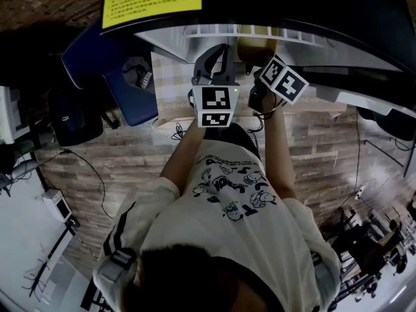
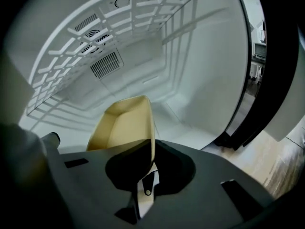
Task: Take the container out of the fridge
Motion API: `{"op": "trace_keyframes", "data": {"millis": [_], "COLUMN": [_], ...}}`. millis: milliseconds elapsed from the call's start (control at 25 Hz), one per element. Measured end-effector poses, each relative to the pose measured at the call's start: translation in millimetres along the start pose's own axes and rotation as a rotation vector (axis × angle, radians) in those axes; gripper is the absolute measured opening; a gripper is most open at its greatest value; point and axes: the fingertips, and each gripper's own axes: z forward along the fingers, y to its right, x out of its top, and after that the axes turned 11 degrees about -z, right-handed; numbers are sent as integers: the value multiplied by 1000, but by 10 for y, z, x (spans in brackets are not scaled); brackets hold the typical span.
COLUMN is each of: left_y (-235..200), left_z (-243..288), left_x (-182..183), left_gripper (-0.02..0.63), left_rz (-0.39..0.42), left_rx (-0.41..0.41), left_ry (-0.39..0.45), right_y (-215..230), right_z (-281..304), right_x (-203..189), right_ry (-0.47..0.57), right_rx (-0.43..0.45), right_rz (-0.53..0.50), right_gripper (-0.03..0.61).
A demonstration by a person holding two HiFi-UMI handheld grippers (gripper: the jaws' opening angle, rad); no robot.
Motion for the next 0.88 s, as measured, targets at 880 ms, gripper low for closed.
{"op": "trace_keyframes", "data": {"millis": [880], "left_y": [748], "left_z": [-936], "left_x": [-276], "left_gripper": [23], "left_rz": [-1], "left_rx": [18], "left_ry": [58], "right_y": [392], "right_z": [-1070], "right_x": [-706], "right_ry": [1], "right_rx": [44], "right_rz": [-14], "right_gripper": [40]}}
